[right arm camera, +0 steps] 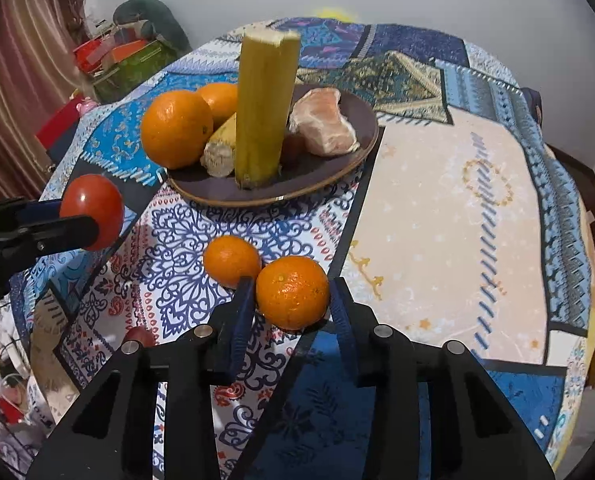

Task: Organize fruits
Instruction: 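Grasp a small mandarin with the right tool while the left holds the tomato, then place the tomato and mandarin on the plate with both tools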

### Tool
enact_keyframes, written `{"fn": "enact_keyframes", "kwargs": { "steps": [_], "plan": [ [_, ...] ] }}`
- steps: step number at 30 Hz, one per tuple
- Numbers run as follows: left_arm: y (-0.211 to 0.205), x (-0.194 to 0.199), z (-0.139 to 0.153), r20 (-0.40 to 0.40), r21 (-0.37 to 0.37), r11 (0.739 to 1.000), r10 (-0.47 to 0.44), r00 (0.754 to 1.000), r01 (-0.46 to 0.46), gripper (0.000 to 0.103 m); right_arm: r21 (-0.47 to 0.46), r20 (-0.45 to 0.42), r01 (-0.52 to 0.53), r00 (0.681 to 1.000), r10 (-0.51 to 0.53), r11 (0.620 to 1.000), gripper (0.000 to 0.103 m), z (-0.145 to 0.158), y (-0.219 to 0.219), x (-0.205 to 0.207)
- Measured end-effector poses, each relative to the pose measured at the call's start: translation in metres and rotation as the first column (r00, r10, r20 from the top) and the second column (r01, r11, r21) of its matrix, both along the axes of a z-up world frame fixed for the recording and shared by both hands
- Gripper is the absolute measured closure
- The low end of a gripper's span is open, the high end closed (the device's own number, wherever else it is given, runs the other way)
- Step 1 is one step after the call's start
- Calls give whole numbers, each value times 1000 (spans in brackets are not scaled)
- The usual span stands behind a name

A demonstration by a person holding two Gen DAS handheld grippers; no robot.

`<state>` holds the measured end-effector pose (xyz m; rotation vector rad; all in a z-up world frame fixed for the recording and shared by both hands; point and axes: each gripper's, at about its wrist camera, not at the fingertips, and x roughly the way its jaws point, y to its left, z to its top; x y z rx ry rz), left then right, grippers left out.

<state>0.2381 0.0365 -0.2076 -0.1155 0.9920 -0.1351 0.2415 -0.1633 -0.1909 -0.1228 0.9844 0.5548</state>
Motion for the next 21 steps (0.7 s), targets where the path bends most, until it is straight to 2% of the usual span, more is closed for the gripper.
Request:
{"fn": "enact_keyframes", "kwargs": {
  "steps": [9, 14, 21],
  "plan": [
    [-9, 22, 34, 85, 3, 1000, -13, 996, 13, 56, 39, 95, 22, 995, -25, 999, 68, 38, -4, 16],
    [-12, 43, 51, 133, 5, 1000, -16, 991, 16, 56, 25, 153, 21, 988, -24, 999, 68, 54, 1, 32],
    [-16, 76, 53, 141, 13, 1000, -18, 990, 16, 56, 27, 189, 19, 982, -24, 999, 68, 59, 7, 55]
  ]
}}
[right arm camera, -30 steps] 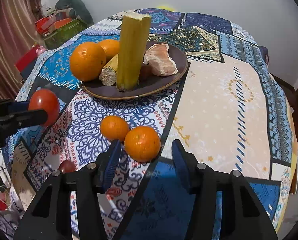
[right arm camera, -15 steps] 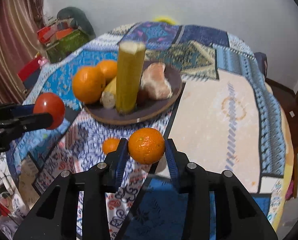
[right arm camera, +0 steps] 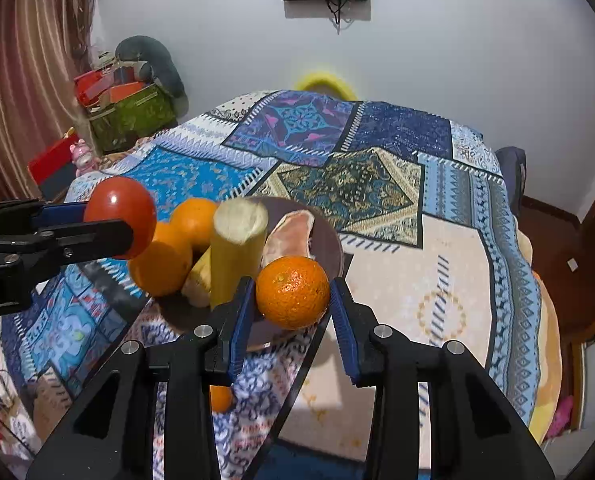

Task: Organize fruits
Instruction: 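Place the tomato and mandarin on the plate with both tools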

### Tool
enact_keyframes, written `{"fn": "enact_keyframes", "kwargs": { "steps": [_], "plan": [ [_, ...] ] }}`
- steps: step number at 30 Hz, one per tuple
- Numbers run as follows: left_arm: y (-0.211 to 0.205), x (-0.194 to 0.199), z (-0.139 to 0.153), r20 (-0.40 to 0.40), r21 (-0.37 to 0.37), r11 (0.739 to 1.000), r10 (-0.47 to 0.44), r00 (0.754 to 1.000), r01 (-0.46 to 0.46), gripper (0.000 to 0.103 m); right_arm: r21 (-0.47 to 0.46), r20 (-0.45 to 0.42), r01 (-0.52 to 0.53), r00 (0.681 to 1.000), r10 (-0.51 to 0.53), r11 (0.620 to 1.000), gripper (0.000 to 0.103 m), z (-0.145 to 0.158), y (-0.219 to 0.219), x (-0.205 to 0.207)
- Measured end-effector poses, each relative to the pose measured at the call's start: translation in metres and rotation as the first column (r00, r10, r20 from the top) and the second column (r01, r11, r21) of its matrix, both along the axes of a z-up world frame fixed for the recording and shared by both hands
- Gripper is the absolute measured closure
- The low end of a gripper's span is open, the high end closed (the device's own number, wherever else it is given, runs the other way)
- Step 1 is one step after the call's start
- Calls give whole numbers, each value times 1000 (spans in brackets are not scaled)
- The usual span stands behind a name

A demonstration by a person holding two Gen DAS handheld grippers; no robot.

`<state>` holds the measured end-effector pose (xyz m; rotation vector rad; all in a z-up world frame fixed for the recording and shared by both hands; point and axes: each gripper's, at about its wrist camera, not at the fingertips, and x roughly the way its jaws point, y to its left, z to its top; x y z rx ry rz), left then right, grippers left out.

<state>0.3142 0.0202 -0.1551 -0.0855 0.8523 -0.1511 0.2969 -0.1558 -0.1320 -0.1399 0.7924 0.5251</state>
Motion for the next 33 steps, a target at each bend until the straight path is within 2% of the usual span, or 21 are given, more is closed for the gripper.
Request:
{"fn": "enact_keyframes", "kwargs": {
  "steps": [5, 14, 23, 29, 33],
  "plan": [
    [5, 19, -10, -21, 12, 1000, 17, 1000, -17, 56, 16, -24, 6, 1000, -5, 1000, 68, -13, -1, 11],
    [15, 50, -29, -83, -45, 998, 34, 996, -38, 56, 23, -90, -1, 996, 3, 1000, 68, -43, -1, 24],
    [7, 59, -37, -95, 8, 999, 44, 994, -44, 56, 22, -100, -41, 994, 43, 999, 68, -51, 7, 26],
    [2, 51, -24, -29, 52, 998, 33, 999, -31, 56, 30, -106, -41, 993, 44, 999, 68, -51, 6, 26],
    [4, 48, -23, -31, 55, 998, 40, 999, -38, 56, 27, -110, -41, 993, 44, 999, 67, -51, 6, 27]
  ]
}}
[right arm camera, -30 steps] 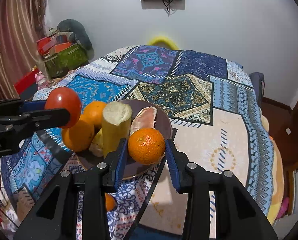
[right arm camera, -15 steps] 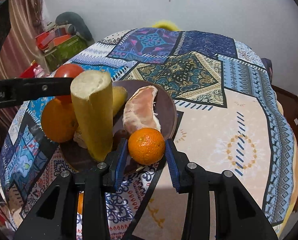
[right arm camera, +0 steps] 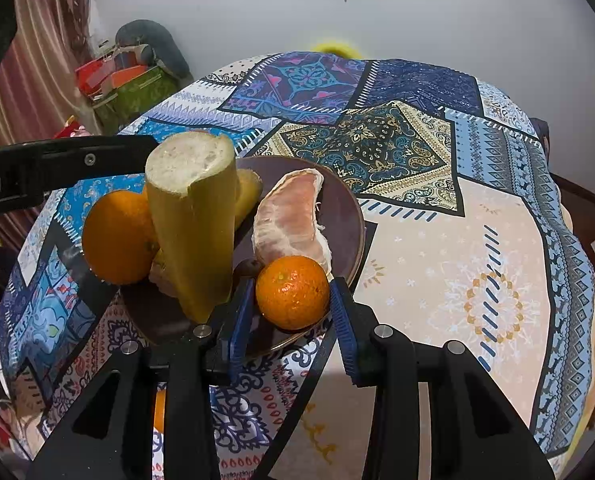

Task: Organize fruits
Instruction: 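Place the tomato and mandarin on the plate with both tools, then grasp the last mandarin with the right tool while the left grasps the red date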

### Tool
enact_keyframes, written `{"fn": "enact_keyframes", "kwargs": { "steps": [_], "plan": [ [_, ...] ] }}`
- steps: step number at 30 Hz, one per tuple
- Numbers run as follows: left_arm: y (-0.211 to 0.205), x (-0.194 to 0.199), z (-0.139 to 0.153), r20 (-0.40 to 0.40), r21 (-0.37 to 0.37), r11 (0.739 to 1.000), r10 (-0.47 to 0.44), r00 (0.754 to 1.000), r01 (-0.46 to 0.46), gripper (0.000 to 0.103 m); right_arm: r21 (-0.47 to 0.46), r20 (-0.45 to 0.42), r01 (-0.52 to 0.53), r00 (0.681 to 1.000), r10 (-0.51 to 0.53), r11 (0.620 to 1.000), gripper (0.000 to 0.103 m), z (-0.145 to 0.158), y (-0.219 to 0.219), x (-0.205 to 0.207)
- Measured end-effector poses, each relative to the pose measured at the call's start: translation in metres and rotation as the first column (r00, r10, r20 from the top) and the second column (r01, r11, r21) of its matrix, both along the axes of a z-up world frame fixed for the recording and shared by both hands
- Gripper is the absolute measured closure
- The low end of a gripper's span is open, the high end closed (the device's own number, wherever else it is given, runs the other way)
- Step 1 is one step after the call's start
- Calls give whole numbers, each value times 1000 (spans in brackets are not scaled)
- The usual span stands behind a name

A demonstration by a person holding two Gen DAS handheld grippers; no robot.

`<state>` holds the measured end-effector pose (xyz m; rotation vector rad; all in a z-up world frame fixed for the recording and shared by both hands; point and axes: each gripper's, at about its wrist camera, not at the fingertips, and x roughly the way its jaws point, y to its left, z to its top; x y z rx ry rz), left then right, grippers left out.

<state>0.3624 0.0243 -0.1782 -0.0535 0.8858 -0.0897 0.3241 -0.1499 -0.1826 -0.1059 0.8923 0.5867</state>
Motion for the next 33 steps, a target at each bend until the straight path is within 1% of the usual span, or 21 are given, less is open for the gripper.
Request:
{"fn": "enact_keyframes", "kwargs": {
  "steps": [2, 3, 4, 8, 19, 23, 26, 29, 32, 33],
  "plan": [
    [2, -3, -1, -5, 0, 1000, 4, 1000, -4, 56, 6, 2, 4, 1000, -4, 1000, 61, 2, -2, -1],
    [4, -5, -1, -9, 0, 1000, 5, 1000, -5, 56, 7, 10, 11, 1000, -11, 1000, 56, 4, -3, -2],
    [5, -7, -1, -10, 1, 1000, 7, 1000, -7, 56, 7, 17, 14, 1000, -14, 1000, 55, 6, -4, -3],
    [12, -15, -1, -15, -2, 1000, 19, 1000, -19, 56, 2, 30, 18, 999, -18, 1000, 55, 12, -6, -6],
    [28, -41, -1, -34, 13, 999, 37, 999, -36, 55, 0, 30, 46, 998, -46, 999, 55, 23, -15, -11],
    [31, -57, 2, -29, 17, 999, 37, 999, -37, 49, 11, 31, 53, 998, -54, 999, 55, 30, -19, -21],
    [34, -73, 6, -17, 20, 999, 32, 999, -32, 48, 8, 34, 53, 998, -53, 999, 54, 34, -19, -32],
    [36, -87, 9, -7, 21, 999, 29, 1000, -28, 45, 2, 31, 44, 999, -44, 999, 54, 36, -17, -43],
    [38, -99, 10, -2, 20, 1000, 24, 1000, -24, 43, -8, 20, 33, 999, -33, 999, 49, 34, -13, -54],
    [37, -103, 10, -3, 21, 1000, 20, 1000, -20, 43, -11, 18, 31, 999, -31, 999, 45, 32, -12, -57]
  ]
}}
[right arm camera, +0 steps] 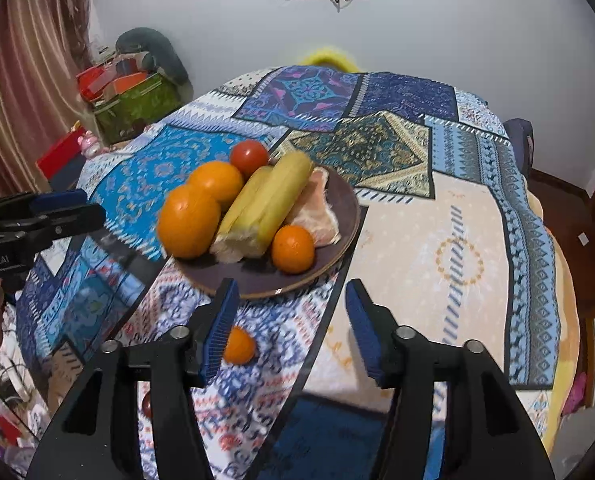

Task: Organize fruits
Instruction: 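Grasp the last mandarin with the right tool while the left grasps the red date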

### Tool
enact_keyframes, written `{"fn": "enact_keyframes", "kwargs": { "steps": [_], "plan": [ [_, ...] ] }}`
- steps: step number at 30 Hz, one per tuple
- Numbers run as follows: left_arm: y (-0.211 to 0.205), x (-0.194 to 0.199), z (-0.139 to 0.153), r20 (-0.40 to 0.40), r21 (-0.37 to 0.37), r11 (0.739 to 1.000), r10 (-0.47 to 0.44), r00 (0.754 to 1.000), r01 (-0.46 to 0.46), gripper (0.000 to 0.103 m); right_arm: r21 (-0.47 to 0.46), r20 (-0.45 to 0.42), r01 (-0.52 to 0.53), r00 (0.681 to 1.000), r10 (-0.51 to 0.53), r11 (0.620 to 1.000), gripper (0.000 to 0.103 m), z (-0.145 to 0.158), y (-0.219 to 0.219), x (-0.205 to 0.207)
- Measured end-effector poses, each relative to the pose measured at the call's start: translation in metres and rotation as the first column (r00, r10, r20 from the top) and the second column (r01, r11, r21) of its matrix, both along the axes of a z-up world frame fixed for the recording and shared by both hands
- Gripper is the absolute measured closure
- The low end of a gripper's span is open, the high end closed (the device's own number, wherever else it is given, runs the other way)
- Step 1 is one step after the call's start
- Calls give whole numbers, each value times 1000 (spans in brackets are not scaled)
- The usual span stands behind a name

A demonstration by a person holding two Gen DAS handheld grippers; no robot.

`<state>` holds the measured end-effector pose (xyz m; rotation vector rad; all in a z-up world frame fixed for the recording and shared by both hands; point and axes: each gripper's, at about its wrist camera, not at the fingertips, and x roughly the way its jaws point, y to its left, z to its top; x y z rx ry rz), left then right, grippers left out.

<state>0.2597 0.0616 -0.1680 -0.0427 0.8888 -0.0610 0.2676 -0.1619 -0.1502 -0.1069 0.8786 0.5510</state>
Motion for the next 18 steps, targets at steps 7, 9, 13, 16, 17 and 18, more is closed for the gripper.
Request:
{"fn": "enact_keyframes", "kwargs": {
  "steps": [7, 9, 13, 16, 17, 18],
  "plan": [
    [-1, -17, -11, -2, 8, 1000, -18, 1000, 18, 38, -18, -46, -27, 999, 26, 999, 43, -18, 13, -17],
    [0, -20, -17, -3, 4, 1000, -21, 1000, 21, 37, -25, -62, -39, 997, 37, 999, 43, -25, 18, -18],
    [-1, -20, -30, -28, -3, 1000, -22, 999, 22, 37, -30, -91, -63, 994, 60, 998, 43, -38, 26, -18],
    [-2, -19, -40, -49, -3, 1000, -30, 998, 30, 37, -23, -106, -64, 993, 61, 998, 43, -46, 30, -16],
    [-2, -19, -41, -53, -5, 1000, -31, 998, 31, 37, -22, -110, -67, 992, 64, 998, 43, -48, 31, -15],
    [-2, -19, -44, -62, -7, 999, -32, 998, 32, 37, -24, -111, -66, 992, 63, 998, 45, -50, 32, -14]
  ]
}}
